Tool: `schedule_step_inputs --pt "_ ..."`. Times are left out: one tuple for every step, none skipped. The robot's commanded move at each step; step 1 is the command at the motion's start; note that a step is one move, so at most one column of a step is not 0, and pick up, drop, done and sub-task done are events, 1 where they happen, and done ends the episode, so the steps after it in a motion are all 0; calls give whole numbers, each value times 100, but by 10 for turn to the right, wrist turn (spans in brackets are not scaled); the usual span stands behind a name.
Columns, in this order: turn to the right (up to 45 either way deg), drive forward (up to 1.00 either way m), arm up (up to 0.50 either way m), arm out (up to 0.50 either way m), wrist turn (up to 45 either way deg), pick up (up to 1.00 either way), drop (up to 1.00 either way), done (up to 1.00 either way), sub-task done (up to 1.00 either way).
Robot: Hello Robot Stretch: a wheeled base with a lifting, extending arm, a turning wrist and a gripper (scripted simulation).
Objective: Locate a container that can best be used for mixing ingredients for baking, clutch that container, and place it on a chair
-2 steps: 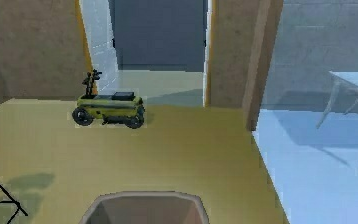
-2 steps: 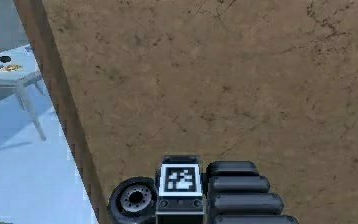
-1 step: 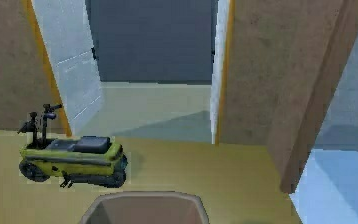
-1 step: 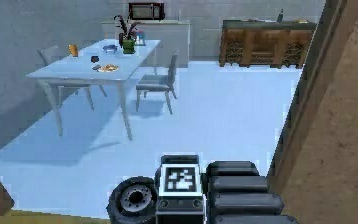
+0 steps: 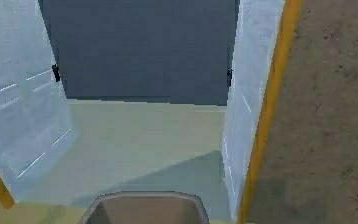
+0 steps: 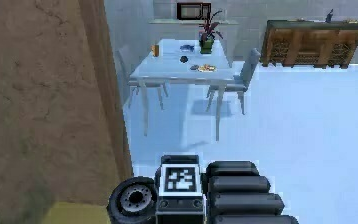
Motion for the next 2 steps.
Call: schedule_step_inputs --pt "0 100 0 0 0 0 0 0 0" --pt "30 0 0 0 0 0 0 0 0"
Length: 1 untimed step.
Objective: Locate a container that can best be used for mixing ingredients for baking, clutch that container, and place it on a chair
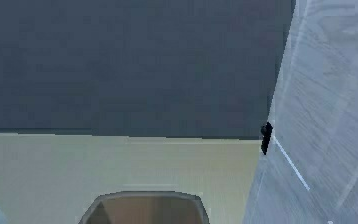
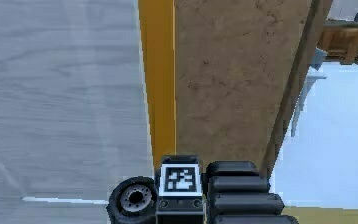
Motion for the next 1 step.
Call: schedule_step_inputs --pt "0 70 0 0 0 0 0 0 0"
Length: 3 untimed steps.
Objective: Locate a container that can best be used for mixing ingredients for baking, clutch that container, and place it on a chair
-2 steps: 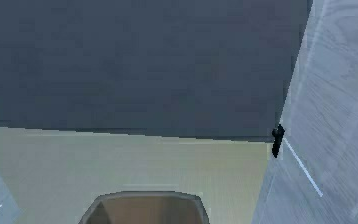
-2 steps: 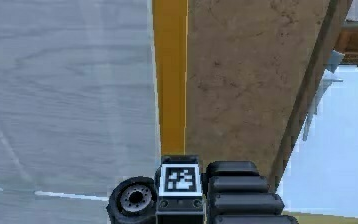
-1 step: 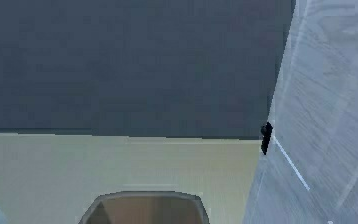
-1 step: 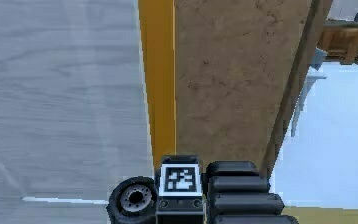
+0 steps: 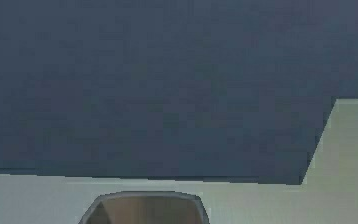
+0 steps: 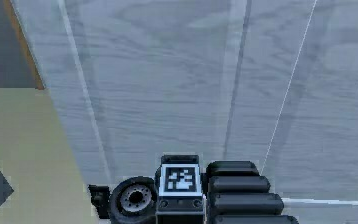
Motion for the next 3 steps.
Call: schedule_step_inputs --pt "60 0 0 0 0 0 0 0 0" --pt "0 30 0 0 0 0 0 0 0" --pt "330 0 0 0 0 0 0 0 0"
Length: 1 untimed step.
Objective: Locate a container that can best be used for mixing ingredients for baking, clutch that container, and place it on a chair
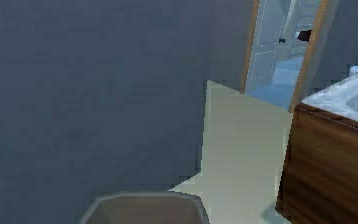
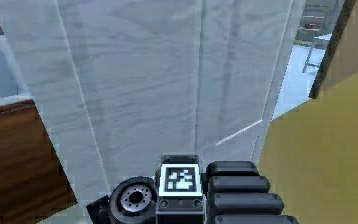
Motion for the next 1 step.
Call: schedule_step_inputs --pt "0 15 0 0 0 0 0 0 0"
